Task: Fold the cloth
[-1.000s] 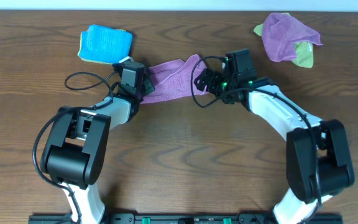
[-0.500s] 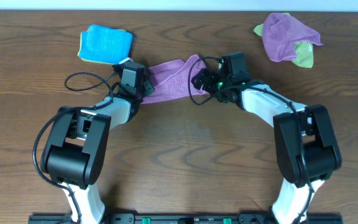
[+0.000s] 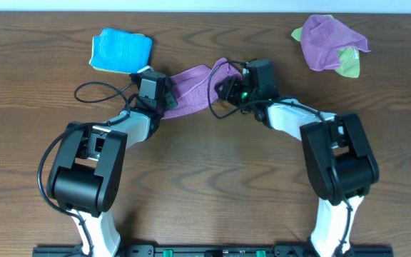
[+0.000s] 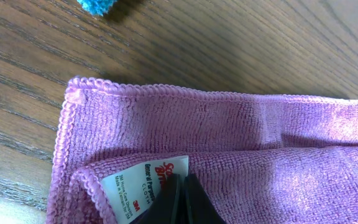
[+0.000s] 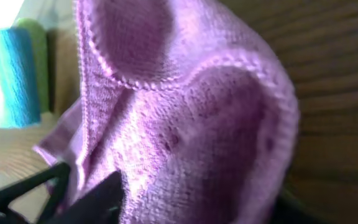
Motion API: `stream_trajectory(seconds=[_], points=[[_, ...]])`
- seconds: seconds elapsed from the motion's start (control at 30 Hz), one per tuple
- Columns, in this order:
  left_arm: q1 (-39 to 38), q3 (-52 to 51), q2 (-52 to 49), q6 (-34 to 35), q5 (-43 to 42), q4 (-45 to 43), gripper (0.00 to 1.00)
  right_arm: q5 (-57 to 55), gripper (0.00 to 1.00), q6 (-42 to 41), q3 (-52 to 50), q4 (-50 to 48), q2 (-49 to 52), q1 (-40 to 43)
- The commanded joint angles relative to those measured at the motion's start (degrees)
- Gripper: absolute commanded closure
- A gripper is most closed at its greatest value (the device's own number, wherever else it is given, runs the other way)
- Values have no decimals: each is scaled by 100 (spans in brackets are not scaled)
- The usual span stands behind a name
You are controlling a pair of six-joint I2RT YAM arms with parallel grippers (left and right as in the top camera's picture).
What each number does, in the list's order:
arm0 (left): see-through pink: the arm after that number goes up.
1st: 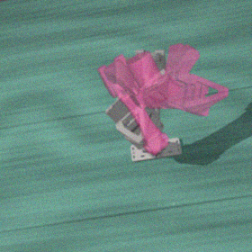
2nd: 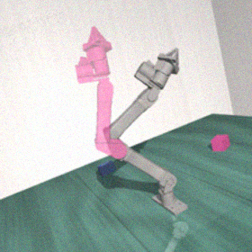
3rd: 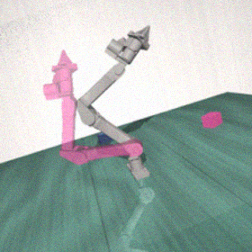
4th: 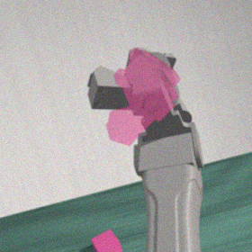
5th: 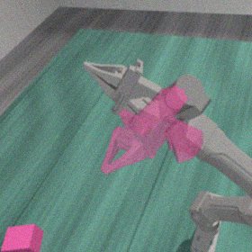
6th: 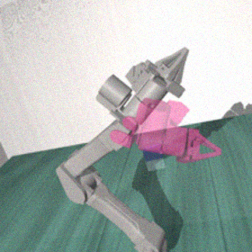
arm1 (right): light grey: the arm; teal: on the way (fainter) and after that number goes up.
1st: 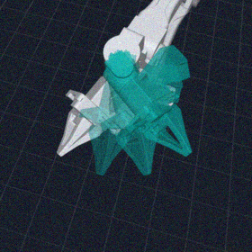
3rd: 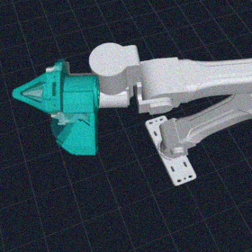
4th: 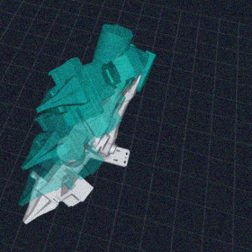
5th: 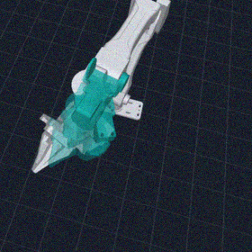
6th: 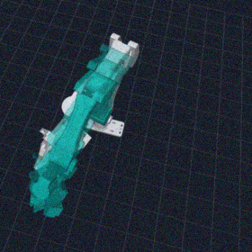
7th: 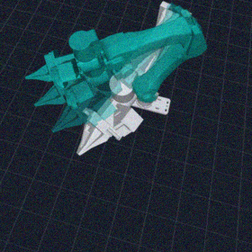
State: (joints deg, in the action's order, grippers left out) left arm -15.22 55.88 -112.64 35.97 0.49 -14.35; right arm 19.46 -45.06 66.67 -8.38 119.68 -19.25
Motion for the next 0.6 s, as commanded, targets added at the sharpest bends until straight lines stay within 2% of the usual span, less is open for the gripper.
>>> stream_trajectory(seconds=[0.0, 0.07, 0.13, 0.23, 0.4, 0.57], points=[[-13, 66, -83, -87, 142, 66, 94, -162, 68, 240, -4, -111, 138, -22], [-15, 66, -83, -87, 116, 66, 94, -138, 80, 363, -4, -116, 94, 68], [-15, 66, -81, -87, 2, 63, 94, -33, 98, 575, -4, -79, 17, 175], [-24, 66, -83, -85, -197, 79, 94, 44, 99, 942, -4, 184, -197, 308], [-101, 76, -83, -81, -505, 81, 94, -225, 99, 1873, -4, 1191, -911, 404], [-555, 229, -83, -63, -581, 83, 94, -315, 99, 2496, -4, 1810, -1423, 295]])
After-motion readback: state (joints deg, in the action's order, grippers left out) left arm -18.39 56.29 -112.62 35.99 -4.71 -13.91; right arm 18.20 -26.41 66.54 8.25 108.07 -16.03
